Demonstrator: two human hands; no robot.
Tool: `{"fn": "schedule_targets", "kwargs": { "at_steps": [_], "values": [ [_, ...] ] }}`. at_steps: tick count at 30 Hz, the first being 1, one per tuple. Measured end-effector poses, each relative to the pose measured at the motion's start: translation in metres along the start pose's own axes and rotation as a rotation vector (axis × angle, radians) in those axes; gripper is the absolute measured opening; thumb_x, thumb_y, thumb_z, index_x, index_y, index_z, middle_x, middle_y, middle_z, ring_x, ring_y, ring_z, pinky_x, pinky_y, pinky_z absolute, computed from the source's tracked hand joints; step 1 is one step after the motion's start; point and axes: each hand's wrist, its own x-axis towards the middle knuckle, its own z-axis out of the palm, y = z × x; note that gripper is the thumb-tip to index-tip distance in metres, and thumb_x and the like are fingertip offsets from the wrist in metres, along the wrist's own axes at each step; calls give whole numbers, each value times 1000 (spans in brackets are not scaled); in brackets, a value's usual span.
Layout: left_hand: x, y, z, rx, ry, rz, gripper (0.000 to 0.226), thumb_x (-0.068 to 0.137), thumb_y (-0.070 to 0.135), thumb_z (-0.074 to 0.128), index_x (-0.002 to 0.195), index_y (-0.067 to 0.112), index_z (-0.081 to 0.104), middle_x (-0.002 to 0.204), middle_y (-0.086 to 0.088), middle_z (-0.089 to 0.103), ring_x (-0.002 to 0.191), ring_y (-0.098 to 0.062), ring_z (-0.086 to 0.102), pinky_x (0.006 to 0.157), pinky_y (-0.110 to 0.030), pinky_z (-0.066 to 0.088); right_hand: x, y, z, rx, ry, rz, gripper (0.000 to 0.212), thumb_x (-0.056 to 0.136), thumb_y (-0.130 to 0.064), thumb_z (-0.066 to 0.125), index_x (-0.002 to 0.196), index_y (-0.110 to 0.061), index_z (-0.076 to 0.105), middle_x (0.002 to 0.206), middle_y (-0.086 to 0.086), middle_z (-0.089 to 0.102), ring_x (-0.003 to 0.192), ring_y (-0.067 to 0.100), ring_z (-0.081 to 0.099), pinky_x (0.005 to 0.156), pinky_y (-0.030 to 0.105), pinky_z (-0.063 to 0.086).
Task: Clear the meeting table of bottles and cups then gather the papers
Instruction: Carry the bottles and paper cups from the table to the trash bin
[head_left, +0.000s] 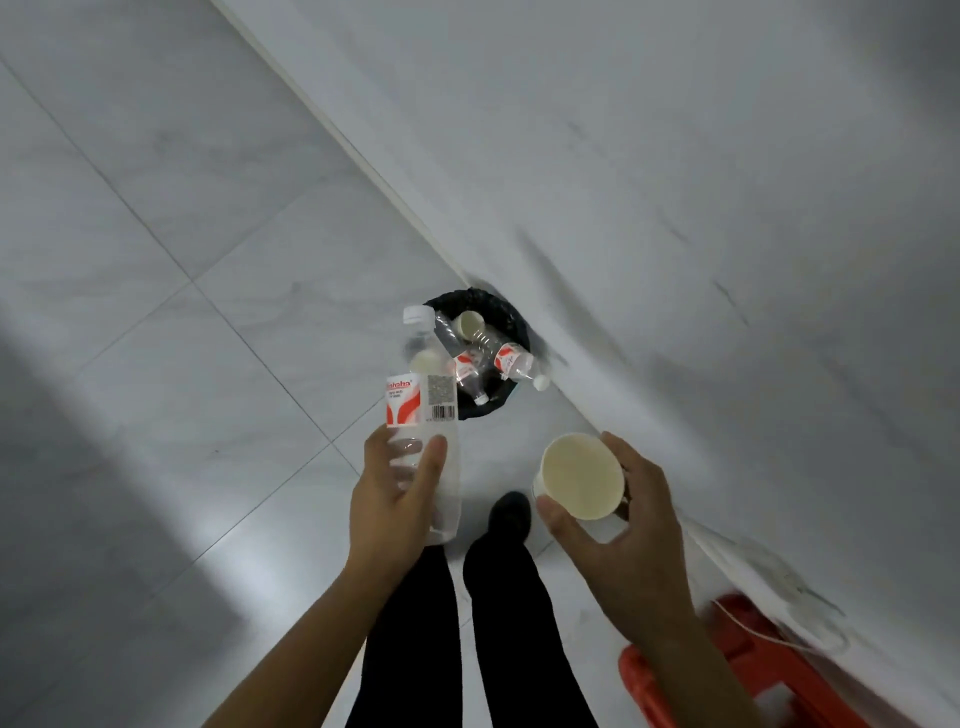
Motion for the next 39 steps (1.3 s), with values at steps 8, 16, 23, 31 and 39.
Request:
{"fn": "schedule_targets", "kwargs": {
  "at_steps": [8, 16, 23, 31, 39],
  "values": [
    [226, -124, 110, 194, 14, -153, 77, 84, 60, 64, 146, 23, 35, 128, -5, 43, 105, -22, 56, 93, -44, 52, 155, 135, 127, 4, -8, 99, 85, 67, -56, 84, 139, -29, 47, 126, -11, 50, 112, -4, 51, 91, 21, 48],
    [307, -194, 138, -4, 72, -214, 72, 87, 49, 67, 146, 21, 37, 131, -5, 49, 109, -19, 55, 90, -37, 52, 327, 172, 247, 71, 71, 75, 74, 76, -39, 80, 139, -19, 46, 131, -4, 56, 116, 15, 57, 98, 39, 52],
    [307, -212, 144, 72, 28, -89, 69, 84, 56, 67, 139, 23, 43, 123, 6, 54, 100, -8, 59, 84, -29, 51, 371, 193, 289, 34, -54, 177, 95, 78, -46, 74, 154, -15, 27, 150, 5, 43, 130, 19, 50, 108, 41, 46],
    [316, -187, 180, 66, -90, -139, 56, 87, 56, 64, 128, 21, 46, 112, 9, 63, 98, -11, 63, 81, -30, 54, 306, 222, 226, -208, 136, 44, 43, 96, -26, 60, 138, -18, 54, 137, 1, 52, 125, 12, 50, 100, 14, 44],
    [323, -195, 191, 70, -76, -21, 64, 88, 53, 61, 138, 18, 40, 126, -1, 61, 107, -21, 64, 87, -46, 57, 287, 259, 218, -358, 24, -24, 49, 96, -30, 63, 141, -15, 50, 143, 6, 51, 132, 18, 48, 101, 22, 47]
  ]
}}
